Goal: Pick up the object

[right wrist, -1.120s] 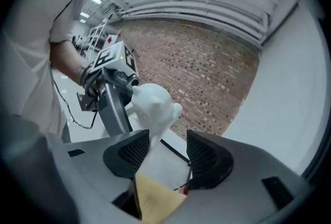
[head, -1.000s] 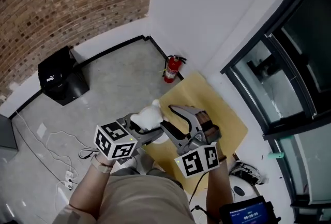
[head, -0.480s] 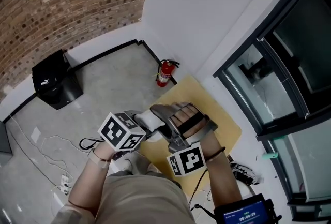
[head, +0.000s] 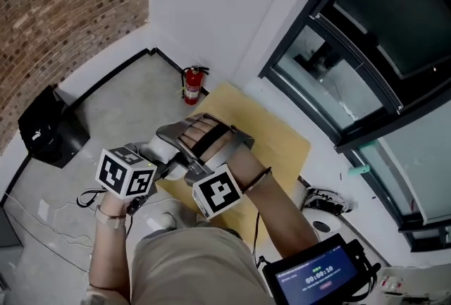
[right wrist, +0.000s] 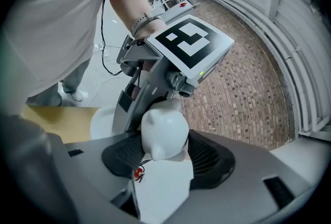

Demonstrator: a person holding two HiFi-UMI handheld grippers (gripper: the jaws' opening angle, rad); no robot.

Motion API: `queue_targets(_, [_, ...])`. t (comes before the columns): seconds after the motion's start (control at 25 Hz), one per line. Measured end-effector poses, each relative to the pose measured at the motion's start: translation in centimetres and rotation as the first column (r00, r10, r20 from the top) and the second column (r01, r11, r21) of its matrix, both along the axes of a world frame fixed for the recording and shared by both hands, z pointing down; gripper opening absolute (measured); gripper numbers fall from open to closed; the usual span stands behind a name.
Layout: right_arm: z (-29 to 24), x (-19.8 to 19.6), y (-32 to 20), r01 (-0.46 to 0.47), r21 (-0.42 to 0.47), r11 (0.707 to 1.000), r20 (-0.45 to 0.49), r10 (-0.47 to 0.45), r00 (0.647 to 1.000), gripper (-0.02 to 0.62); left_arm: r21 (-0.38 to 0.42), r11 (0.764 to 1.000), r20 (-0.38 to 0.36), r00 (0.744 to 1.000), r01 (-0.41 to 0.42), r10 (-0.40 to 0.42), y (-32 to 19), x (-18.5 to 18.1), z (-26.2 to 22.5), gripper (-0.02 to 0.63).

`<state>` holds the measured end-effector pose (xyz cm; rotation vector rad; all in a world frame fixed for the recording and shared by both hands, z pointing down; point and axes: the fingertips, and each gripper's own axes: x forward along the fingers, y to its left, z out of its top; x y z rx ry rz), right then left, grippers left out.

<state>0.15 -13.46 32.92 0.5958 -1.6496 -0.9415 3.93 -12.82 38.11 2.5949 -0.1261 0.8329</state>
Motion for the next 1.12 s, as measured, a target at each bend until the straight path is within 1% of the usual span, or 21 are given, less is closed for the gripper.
queue_targets(0.16, [0.6,0.0,-0.2,-0.011,-0.032,0.999,0.030,0.012,0.999,0.232,-0.012,1.000,0.012,1.000,0.003,-0.002,-0.3,0.2,0.7,0.161])
queue_targets(0.32, [1.0,0.2,-0.1,-0.016,-0.050,0.999,0.039,0.018,0.999,0.232,-0.031,0.999,0.013,1.000,-0.006,0.007,-0.1,0.6,1.2,0.163])
queue_targets(0.64, [1.3,0.4,0.0,-0.011,-0.058,0.998,0.049,0.014,0.999,0.232,-0.039,0.999,0.029,1.000,-0.003,0.004,0.2,0.7,1.5,0.163])
queue_targets(0.8, [1.4,0.3,0.2,-0.001,-0.062,0.998,0.061,0.005,0.998,0.232,-0.039,0.999,0.042,0.999,0.012,-0.010,0.2,0.4,1.8,0.164])
queue_targets(1.12, [1.7,-0.1,0.4,0.015,-0.060,0.998,0.066,-0.011,0.998,0.232,-0.045,0.999,0.048,0.999,0.023,-0.021,0.6,0.0,2.1,0.164])
